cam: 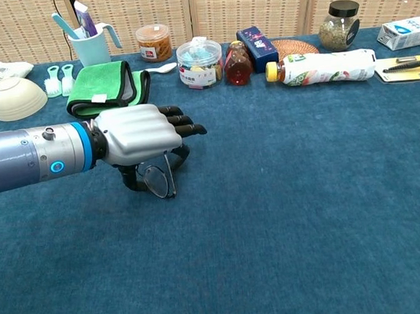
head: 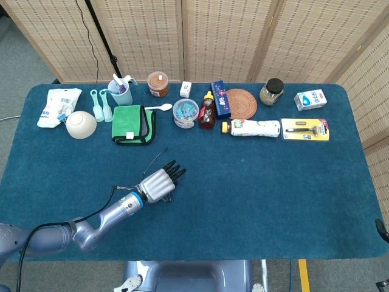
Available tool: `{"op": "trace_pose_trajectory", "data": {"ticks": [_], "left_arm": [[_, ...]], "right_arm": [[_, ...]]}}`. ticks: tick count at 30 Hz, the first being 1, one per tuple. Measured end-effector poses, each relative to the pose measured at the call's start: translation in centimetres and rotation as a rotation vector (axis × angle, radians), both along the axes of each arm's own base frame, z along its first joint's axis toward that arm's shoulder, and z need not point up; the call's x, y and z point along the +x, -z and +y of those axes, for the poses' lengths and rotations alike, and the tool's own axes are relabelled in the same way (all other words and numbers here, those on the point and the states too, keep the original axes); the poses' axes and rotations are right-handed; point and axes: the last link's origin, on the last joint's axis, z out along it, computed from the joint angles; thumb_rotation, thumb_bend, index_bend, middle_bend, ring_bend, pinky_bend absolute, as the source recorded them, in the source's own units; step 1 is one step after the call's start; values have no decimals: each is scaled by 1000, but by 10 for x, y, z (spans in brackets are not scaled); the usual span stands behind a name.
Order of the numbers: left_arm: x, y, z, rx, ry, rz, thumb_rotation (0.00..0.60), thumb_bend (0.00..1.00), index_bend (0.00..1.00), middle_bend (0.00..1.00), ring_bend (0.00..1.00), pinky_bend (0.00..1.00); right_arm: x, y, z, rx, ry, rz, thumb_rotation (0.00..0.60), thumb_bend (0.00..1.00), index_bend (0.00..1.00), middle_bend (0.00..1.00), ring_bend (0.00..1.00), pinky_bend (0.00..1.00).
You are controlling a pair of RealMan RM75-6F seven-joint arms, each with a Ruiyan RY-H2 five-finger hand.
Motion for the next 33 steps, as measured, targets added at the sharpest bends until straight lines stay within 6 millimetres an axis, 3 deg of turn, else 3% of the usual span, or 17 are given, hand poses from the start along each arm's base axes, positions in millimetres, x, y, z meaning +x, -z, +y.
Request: {"op": "trace_pose_trajectory", "data": {"ticks": [10,17,22,33], "left_arm": [[-3,-3,-2,13,9,-16,582,150,585,0,0,0],[-7,-9,-4,21,5,-31,581,151,584,0,0,0],[-11,-15,-4,28,-6,-41,582,149,516,0,0,0],[-22,-21,-7,20,-24,-25,581,149,554,0,0,0]], "right_arm": [[1,0,0,-3,-9,1,600,304,139,27,113,179],[2,-1,0,-6,-14,1,600,304,139,27,112,180],[2,0,1,-6,-12,-1,600,305,139,27,112,179],[3,-1,4,-11,-15,0,600,304,139,27,113,180]]}}
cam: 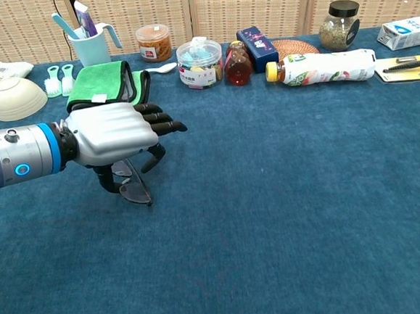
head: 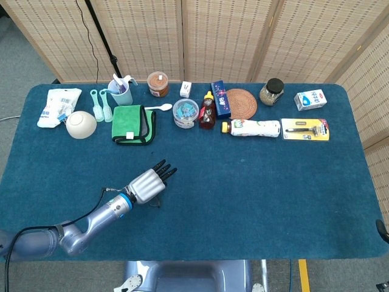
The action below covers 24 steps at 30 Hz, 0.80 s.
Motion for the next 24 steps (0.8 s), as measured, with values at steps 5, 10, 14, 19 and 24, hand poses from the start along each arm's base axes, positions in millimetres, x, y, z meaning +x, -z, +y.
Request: {"op": "trace_pose_trajectory", "data": {"ticks": [5,10,14,19,24], "left_arm": [[1,0,0,-1,8,-10,582,150,595,0,0,0],[3,3,4,0,0,-25,583,149,501,0,0,0],[7,4,6,-2,-5,-41,581,150,378,0,0,0],[8,-2,0,-17,2,-52,581,149,177,0,0,0],[5,-16,-8,-50,-51,-88,580,149,16,0,0,0]], "right_arm": [[0,0,0,-1,2,1,600,305,139,27,113,180],[0,0,0,1,5,1,600,305,139,27,112,180],[-1,0,-1,1,6,1,600,304,139,27,112,180],[-1,2,-3,8,6,-2,600,305,139,27,112,179],[-1,4,-5,16,-1,-7,600,304,139,27,112,180]]}}
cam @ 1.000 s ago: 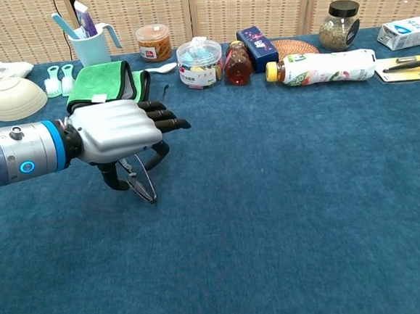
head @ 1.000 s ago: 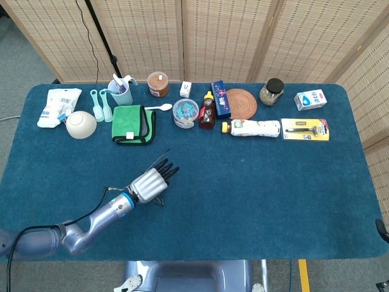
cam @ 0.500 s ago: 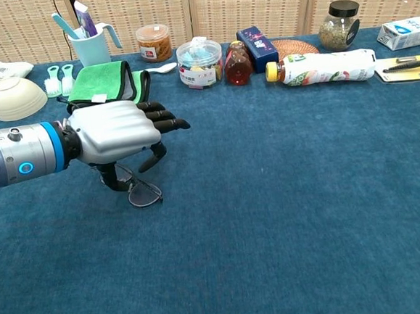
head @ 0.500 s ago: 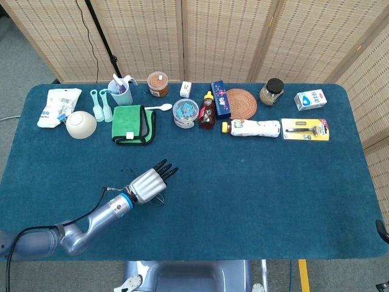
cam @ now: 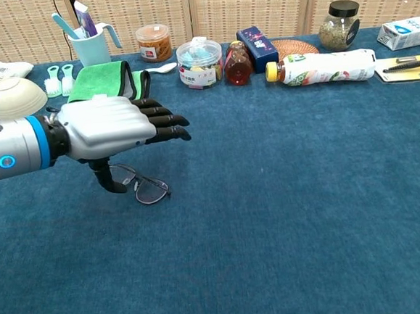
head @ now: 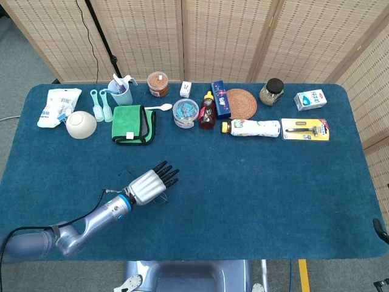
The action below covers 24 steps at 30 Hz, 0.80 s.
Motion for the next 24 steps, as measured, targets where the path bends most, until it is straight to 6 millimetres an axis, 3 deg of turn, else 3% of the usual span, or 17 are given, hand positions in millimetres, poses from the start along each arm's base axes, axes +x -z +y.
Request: {"op": "trace_pose_trajectory", "data": {"ticks": [14,24], "left_arm": [[-14,-62,-7,-25,-259,-295,581,133,0,0,0,0],[-45,-102,-8,-22,-450,-484,572,105,0,0,0,0]], "right_arm": [[4,10,-9,33,-26,-10,600,305,139,27,113,179],[7,13,-11,45,-36,-9,600,304,139,27,113,179]]}}
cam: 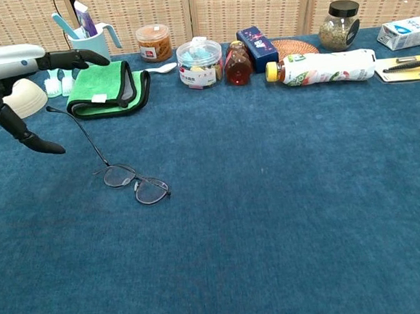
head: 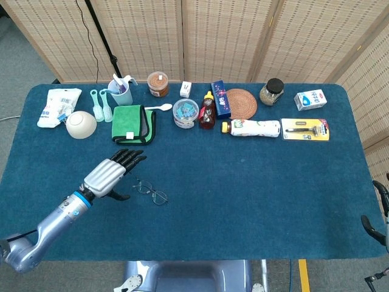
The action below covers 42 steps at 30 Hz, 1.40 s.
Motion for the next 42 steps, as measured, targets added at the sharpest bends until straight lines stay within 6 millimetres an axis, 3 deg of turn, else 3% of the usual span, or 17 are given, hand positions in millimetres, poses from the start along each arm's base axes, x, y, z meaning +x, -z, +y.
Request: {"op": "trace_pose_trajectory", "data": {"ticks": [8,18,25,42], "left_arm": [[-21,2,1,-36,-93,-63,550,70,0,0,0,0],[-35,24,7,-124,-185,-165,498,55,0,0,0,0],[-27,42,8,-184,-178,-199,495,55,0,0,0,0],[-8,64,3,-219,-77,-126,458,54,0,0,0,0]], "right_arm": [[2,1,0,2,-6,1,600,305,139,27,112,180],[3,-4,5,-15,0,11,600,304,139,27,112,180],[2,-7,9,-24,9,14,600,304,139,27,113,180],[0,-13,12,-40,16,14,600,305,139,27,113,184]]}}
